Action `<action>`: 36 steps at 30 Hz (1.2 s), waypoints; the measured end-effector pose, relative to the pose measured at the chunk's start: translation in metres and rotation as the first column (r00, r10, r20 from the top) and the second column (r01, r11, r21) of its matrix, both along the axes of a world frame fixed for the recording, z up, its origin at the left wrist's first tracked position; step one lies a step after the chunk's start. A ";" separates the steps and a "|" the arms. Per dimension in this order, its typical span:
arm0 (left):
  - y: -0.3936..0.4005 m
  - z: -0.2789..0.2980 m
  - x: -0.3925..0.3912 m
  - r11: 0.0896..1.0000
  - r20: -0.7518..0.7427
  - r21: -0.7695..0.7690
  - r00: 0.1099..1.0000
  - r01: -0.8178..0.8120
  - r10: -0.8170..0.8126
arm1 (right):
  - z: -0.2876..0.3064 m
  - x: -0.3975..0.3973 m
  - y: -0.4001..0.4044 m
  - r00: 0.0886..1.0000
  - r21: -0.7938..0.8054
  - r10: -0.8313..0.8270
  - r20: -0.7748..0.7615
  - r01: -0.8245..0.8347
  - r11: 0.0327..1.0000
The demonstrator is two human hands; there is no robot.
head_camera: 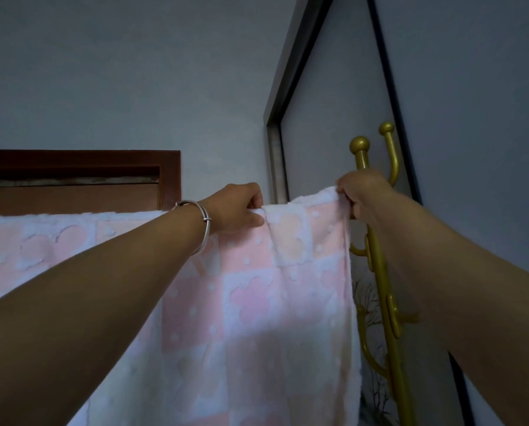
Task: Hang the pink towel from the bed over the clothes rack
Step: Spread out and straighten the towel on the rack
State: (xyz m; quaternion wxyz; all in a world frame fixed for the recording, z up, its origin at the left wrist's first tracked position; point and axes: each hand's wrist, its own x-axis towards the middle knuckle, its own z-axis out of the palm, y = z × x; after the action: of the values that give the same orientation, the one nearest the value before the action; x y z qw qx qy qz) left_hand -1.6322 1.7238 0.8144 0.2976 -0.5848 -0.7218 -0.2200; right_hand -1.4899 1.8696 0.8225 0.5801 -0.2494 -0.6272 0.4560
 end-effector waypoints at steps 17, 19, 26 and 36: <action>0.020 0.002 -0.003 0.999 -0.011 0.034 1.000 0.011 -0.011 | -0.019 0.003 0.013 0.799 0.411 -0.539 0.269 0.411 0.814; 0.021 0.002 -0.002 0.999 -0.030 0.029 0.999 0.026 -0.025 | -0.020 0.004 0.017 0.770 0.463 -0.573 0.280 0.415 0.783; 0.022 -0.004 -0.006 0.997 -0.097 -0.032 0.993 -0.069 0.066 | -0.036 -0.004 0.011 0.459 0.746 -0.805 0.377 0.365 0.557; -0.008 -0.011 -0.019 0.995 -0.176 0.049 0.980 -0.088 0.095 | -0.033 -0.043 -0.045 0.519 0.870 -0.814 0.262 0.237 0.431</action>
State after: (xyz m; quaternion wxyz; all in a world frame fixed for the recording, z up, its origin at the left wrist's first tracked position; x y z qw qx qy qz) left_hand -1.6512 1.7157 0.8038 0.3827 -0.5619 -0.7138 -0.1679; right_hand -1.5327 1.8246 0.7891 0.4835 -0.3289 -0.7882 -0.1919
